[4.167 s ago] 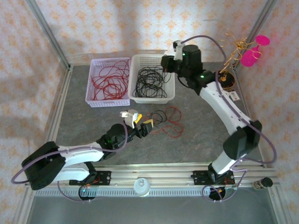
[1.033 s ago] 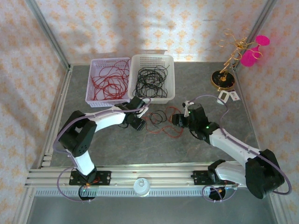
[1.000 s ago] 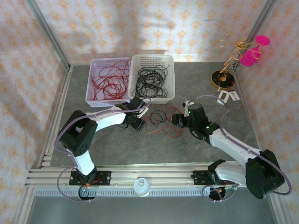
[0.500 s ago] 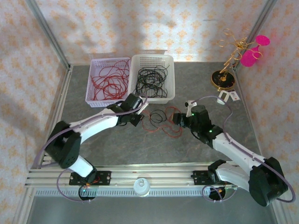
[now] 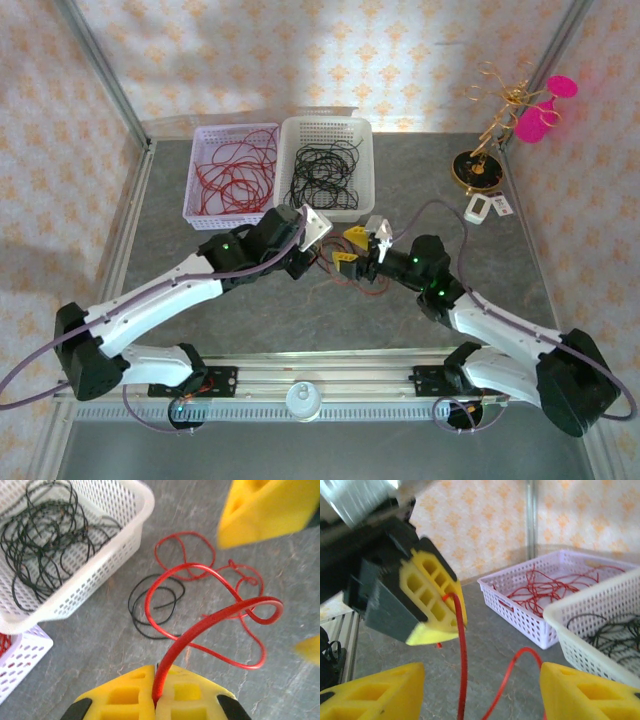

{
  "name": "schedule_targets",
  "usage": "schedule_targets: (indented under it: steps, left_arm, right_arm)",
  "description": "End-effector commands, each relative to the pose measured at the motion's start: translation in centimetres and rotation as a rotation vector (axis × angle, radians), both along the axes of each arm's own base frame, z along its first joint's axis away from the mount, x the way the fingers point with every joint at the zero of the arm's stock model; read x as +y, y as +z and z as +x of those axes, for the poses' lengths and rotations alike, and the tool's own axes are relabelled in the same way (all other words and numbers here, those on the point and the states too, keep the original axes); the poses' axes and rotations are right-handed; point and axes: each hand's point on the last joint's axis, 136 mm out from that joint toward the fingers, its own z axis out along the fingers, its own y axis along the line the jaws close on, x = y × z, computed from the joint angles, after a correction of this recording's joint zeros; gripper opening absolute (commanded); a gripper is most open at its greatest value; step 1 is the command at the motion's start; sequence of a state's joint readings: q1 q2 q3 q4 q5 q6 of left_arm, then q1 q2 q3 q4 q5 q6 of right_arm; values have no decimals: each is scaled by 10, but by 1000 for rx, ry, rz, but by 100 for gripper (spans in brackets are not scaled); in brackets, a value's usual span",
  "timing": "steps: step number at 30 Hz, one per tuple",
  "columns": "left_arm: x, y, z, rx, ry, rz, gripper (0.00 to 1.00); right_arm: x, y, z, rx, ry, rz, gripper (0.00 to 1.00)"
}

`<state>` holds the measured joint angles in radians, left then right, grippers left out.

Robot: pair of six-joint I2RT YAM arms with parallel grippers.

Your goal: Untangle the cables

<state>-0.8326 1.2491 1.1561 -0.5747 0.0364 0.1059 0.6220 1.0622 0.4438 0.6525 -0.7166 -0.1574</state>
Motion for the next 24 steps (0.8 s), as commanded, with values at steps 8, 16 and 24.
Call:
schedule_targets:
  steps: [8,16,24]
  left_arm:
    - [-8,68,-18,-84,-56,-94,0]
    - [-10,151,-27,-245,-75,-309,0]
    - [-5,213,-32,-379,-95,-425,0]
  right_arm:
    - [15,29,9,-203,26,27,61]
    - [25,-13,-13,-46,164,103,62]
    - [34,-55,-3,89,140,61,57]
